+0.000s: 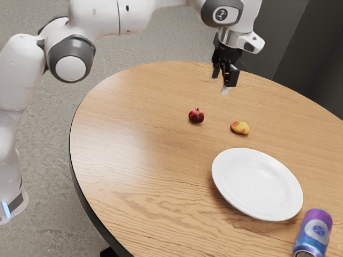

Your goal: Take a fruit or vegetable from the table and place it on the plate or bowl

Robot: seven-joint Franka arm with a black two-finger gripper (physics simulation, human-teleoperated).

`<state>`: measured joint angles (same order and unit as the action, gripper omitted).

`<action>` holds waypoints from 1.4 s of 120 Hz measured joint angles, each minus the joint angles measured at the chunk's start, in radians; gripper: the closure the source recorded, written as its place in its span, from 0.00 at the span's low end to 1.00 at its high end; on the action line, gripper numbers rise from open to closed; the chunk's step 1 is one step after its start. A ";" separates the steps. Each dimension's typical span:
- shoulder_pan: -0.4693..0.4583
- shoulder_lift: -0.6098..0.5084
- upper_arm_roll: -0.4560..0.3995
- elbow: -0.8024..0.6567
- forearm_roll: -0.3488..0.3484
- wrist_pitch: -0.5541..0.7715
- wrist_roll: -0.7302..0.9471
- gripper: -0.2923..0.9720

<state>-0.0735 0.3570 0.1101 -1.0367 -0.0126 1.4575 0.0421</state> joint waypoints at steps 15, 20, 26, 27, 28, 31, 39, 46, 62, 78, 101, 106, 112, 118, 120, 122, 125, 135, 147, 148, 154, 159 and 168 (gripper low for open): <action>0.000 0.001 0.000 0.002 0.000 -0.014 0.011 0.23; 0.000 0.001 0.000 0.001 -0.001 -0.016 0.015 0.23; 0.000 0.001 0.000 0.002 -0.001 -0.019 0.019 0.23; 0.000 0.001 0.000 0.002 -0.002 -0.020 0.019 0.23; 0.000 0.001 0.000 0.002 -0.002 -0.020 0.019 0.23; 0.000 0.001 0.000 0.001 -0.003 -0.021 0.020 0.23; 0.000 -0.004 0.001 0.002 -0.004 -0.024 0.023 0.23; -0.003 -0.027 0.030 0.003 -0.001 -0.028 0.025 0.23; 0.003 -0.087 0.222 0.001 0.006 -0.057 0.045 0.23; -0.003 -0.248 0.286 -0.223 -0.024 -0.090 0.074 0.23; 0.092 -0.386 0.380 -0.485 -0.017 -0.018 0.156 0.24; 0.127 -0.402 0.382 -0.492 -0.016 -0.005 0.174 0.24; 0.137 -0.424 0.383 -0.495 -0.015 0.002 0.195 0.23; 0.094 -0.451 0.377 -0.495 -0.014 0.007 0.215 0.23; 0.071 -0.459 0.376 -0.495 -0.013 0.008 0.221 0.23; 0.050 -0.467 0.372 -0.495 -0.013 0.009 0.227 0.23; 0.026 -0.476 0.365 -0.495 -0.012 0.009 0.236 0.23; 0.008 -0.487 0.309 -0.489 -0.010 0.008 0.262 0.23; -0.021 -0.416 0.284 -0.556 -0.017 0.053 0.285 0.23; -0.026 -0.413 0.286 -0.570 -0.019 0.060 0.287 0.23; -0.046 -0.401 0.301 -0.636 -0.029 0.101 0.297 0.23; -0.052 -0.395 0.311 -0.664 -0.034 0.130 0.305 0.23; -0.047 -0.376 0.330 -0.682 -0.042 0.179 0.318 0.23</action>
<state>-0.1206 -0.0192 0.4405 -1.7187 -0.0543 1.6366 0.3599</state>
